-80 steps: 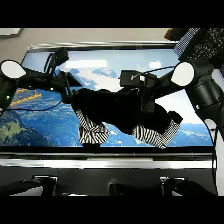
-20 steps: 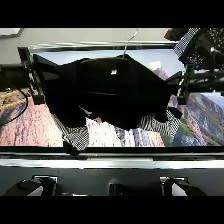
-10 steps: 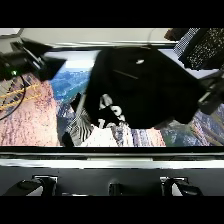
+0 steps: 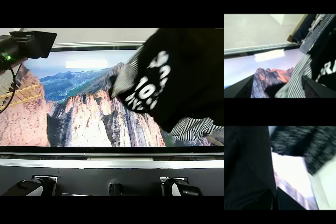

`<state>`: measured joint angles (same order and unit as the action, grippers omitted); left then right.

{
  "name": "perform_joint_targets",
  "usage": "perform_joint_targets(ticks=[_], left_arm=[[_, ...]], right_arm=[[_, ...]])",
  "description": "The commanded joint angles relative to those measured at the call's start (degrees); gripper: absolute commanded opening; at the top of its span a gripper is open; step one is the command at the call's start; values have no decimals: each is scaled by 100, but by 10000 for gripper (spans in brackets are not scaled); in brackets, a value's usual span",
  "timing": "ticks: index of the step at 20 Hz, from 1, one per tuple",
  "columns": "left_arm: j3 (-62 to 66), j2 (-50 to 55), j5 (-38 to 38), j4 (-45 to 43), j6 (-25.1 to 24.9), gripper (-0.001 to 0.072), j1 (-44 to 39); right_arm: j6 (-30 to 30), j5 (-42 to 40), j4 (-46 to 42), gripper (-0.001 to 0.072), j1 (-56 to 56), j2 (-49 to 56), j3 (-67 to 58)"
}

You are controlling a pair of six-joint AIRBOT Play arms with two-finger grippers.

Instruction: Fold the clothes and pants, and hang the long-sleeved shirts on hangers.

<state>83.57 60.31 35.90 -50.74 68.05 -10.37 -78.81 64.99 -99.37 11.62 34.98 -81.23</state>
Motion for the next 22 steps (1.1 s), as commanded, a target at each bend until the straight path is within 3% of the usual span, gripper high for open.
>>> perform_joint_targets(ticks=[1, 3, 5, 9, 16, 22], left_arm=[[-2, 9, -55, -9, 164, 666, -2], [-2, 13, -55, -9, 164, 666, -2], [-2, 44, -55, -9, 164, 666, -2], [-2, 151, -55, -7, 170, 666, -9], [-2, 352, -55, -9, 356, 666, -9], [-2, 518, -55, -9, 356, 667, -9]], right_arm=[[-2273, -205, -2269, 22, 2, -7, -107], [-2717, 153, -3320, 22, 4, 186, -380], [-2750, 647, -4142, 22, 2, 579, -817], [-2763, 896, -5036, 22, 4, 1425, -1812], [-2973, 660, -5462, 22, 542, 2774, -3574], [-3189, 192, -5287, 22, 1307, 2863, -3676]])
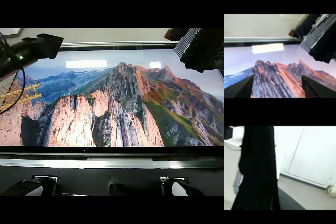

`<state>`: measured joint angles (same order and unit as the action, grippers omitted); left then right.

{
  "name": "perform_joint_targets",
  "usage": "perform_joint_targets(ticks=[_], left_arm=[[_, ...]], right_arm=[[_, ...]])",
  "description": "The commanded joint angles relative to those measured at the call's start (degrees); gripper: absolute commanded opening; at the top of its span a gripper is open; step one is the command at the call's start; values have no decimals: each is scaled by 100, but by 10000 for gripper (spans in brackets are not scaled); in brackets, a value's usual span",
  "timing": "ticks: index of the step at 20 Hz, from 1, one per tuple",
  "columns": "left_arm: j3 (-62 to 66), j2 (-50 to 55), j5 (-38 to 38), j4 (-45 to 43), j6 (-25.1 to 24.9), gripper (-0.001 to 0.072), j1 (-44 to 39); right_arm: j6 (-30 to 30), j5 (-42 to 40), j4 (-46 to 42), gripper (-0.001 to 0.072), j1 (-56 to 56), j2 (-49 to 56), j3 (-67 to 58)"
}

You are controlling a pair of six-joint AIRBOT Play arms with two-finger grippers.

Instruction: Fold the clothes and pants, and hang the long-sleeved shirts on hangers.

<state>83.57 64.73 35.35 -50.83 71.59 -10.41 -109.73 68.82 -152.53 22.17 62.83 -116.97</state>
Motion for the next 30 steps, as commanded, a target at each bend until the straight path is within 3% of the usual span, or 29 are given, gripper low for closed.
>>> perform_joint_targets(ticks=[1, 6, 9, 16, 20, 23, 30], left_arm=[[-2, 98, 0, 2, 2, 666, -4], [-2, 138, 0, 0, 2, 666, -11], [-2, 138, 22, 0, 2, 666, -11], [-4, 138, 24, -4, 2, 667, -15], [-4, 138, 160, -13, 0, 666, -15], [-4, 142, 219, -48, 0, 666, -15], [-4, 149, 280, -46, 2, 666, -15]], right_arm=[[-109, -203, 13, 22, 251, 81, -103], [-310, -205, -240, 22, 562, 79, -103], [-413, -269, 87, 22, 1088, 28, -103], [-411, -756, 688, 21, 1119, -157, -103], [-625, -1292, 527, 21, 1121, -267, -103], [-813, -940, -28, 21, 1121, -186, -98], [-809, -192, -68, 24, 1126, 55, -96]])
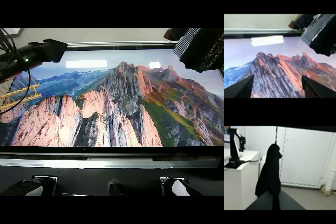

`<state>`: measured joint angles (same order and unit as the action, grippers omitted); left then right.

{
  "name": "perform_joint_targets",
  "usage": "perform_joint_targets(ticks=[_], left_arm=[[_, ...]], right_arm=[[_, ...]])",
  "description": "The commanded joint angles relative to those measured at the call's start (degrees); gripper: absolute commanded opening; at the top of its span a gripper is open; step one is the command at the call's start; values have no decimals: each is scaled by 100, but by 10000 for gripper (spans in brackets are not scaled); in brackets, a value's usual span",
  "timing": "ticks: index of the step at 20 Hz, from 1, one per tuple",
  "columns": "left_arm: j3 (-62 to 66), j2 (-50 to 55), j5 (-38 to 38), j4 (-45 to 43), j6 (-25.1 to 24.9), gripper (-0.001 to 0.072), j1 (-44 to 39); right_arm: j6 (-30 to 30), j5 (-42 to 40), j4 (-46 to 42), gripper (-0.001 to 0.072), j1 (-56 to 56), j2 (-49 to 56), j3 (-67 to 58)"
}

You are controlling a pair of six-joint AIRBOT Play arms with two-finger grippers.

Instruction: Fold the clothes and pants, and hang the long-sleeved shirts on hangers.

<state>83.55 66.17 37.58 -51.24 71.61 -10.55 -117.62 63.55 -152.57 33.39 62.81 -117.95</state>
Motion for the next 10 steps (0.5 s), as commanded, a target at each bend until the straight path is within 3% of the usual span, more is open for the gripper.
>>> perform_joint_targets(ticks=[1, 3, 4, 5, 6, 8, 10], left_arm=[[-2, 4, 61, -4, 0, 666, -2], [-2, 2, 57, -4, 0, 667, -2], [0, 2, 52, -4, 0, 667, 0], [4, -9, 55, -4, 4, 667, 20], [4, -31, 55, -9, 190, 667, 44], [4, -118, 122, -155, 1060, 667, 264], [4, -254, 621, -546, 1871, 666, 605]], right_arm=[[-15, 393, -50, 26, 4, 46, 2], [59, 387, 61, 38, 0, -22, 0], [63, 380, 68, 177, 0, -83, 0], [63, 380, 68, 422, 0, -155, 0], [63, 334, 63, 581, 0, -280, 0], [57, 33, 98, 562, 0, -603, 0], [-94, -625, 610, 492, 0, -1021, 0]])
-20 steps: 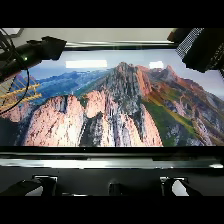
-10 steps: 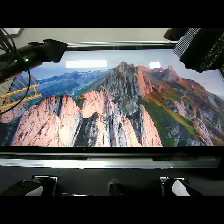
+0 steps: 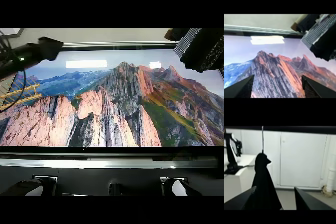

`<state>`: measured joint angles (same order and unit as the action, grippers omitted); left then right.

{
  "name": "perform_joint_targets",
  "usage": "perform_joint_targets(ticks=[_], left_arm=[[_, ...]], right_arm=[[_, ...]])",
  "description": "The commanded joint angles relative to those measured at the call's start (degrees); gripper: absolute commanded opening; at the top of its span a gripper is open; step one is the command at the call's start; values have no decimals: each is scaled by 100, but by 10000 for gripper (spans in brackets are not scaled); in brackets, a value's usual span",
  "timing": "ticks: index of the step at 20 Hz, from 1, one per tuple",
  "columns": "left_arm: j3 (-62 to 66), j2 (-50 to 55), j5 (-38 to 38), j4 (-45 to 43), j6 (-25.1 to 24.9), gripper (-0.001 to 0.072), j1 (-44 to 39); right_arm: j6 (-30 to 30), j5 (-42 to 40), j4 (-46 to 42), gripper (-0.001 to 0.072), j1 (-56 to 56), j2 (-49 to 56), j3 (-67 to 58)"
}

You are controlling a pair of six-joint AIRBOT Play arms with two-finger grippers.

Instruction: Fold the clothes and pants, and hang the long-sleeved shirts on hangers.

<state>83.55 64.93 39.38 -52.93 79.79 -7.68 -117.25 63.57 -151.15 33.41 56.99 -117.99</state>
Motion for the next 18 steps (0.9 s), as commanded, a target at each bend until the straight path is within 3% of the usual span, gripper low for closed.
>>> perform_joint_targets(ticks=[1, 2, 3, 4, 5, 6, 7, 8, 10, 12, 15, 18], left_arm=[[4, -192, 837, -592, 1294, 660, 483], [4, -234, 1305, -841, 1432, 592, 627], [4, -251, 1738, -1064, 1434, 475, 726], [2, -249, 2159, -1311, 1432, 335, 772], [2, -245, 2455, -1526, 1429, 145, 772], [2, -245, 2675, -1665, 1362, 22, 769], [2, -247, 2767, -1679, 1231, 23, 772], [2, -254, 2793, -1679, 1045, 22, 769], [0, -273, 2861, -1733, 704, 21, 769], [-144, -354, 2929, -2017, 490, 20, 769], [-960, -741, 2920, -2693, 286, 19, 793], [-1480, -981, 2922, -2706, 11, 23, 793]], right_arm=[[-234, -1043, 1080, 342, -2, -634, 4], [-212, -1414, 1950, 194, -2, -734, 4], [26, -1722, 3147, 84, -2, -721, 11], [579, -1856, 4583, 29, -4, -599, 24], [1458, -1751, 6387, 27, -4, -361, 70], [2275, -1364, 8056, 26, -15, -57, 138], [2793, -743, 9230, 26, -188, 330, 227], [2931, -68, 9331, 25, -586, 721, 267], [3145, 1073, 8043, 25, -1659, 1362, 269], [3679, 1661, 6975, 25, -2712, 1694, 470], [3718, 1685, 6878, 26, -3491, 1574, 1635], [3753, 1563, 6885, 27, -3687, 1355, 2736]])
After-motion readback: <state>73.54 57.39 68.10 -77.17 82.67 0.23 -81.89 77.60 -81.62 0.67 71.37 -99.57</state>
